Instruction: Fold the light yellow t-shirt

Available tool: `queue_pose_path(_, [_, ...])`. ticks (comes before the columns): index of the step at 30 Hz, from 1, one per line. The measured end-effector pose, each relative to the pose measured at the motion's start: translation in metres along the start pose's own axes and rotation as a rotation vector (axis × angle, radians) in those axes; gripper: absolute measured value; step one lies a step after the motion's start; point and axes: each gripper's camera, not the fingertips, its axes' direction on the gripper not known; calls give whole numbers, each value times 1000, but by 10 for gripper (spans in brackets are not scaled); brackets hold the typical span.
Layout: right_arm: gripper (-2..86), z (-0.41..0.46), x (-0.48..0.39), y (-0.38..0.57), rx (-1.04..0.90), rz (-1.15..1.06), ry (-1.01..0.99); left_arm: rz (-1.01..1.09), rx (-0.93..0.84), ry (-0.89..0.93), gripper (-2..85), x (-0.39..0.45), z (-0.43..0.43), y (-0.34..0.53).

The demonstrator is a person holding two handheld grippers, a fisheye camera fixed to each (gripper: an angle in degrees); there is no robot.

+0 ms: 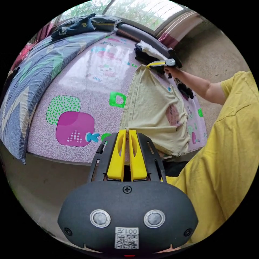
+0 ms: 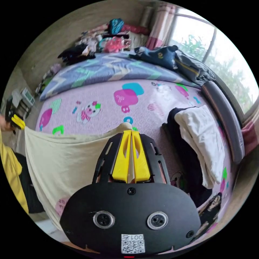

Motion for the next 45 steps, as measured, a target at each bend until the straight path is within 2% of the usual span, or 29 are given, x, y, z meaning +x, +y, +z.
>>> queue_pose_path(3, [-2, 17, 36, -20, 74, 176, -29, -129, -19, -18, -9, -31, -7, 7])
queue_pose_path(7, [-2, 92, 54, -46, -59, 277, -36, -318, -18, 24, -9, -77, -15, 15])
queue_pose_path(14, [-1, 127, 56, -60, -127, 278, 3, -354, -42, 17, -9, -101, -31, 5])
queue_pose_path(18, [-2, 99, 66, -62, 41, 312, -16, -388, 49, 35, -9, -104, -60, -6])
queue_pose_path(20, [-2, 115, 80, -65, 6, 376, -40, -427, 17, 4, -9, -114, -59, -6])
queue_pose_path(22, [-2, 127, 83, -72, -34, 379, -33, -540, 29, 54, -9, -134, -60, -1])
queue_pose_path(25, [-1, 114, 90, -75, 87, 424, -49, -549, 74, 48, -9, -139, -74, -6])
queue_pose_path(29, [4, 138, 91, -81, -66, 394, -34, -582, 66, 37, -9, -150, -79, -10])
queue_pose_path(32, [14, 138, 92, -82, -79, 383, -39, -565, 37, 27, -7, -151, -77, -15])
queue_pose_path(34, [22, 136, 96, -80, -95, 385, -25, -585, 52, 89, -7, -155, -77, -16])
queue_pose_path(39, [28, 111, 115, -61, -4, 421, -93, -660, 150, 132, -11, -163, -92, -10])
queue_pose_path(42, [12, 70, 121, -36, 174, 477, -115, -675, 194, 33, -12, -158, -109, -10])
queue_pose_path(45, [5, 31, 104, -3, 313, 432, -265, -543, 185, -75, -12, -129, -122, -31])
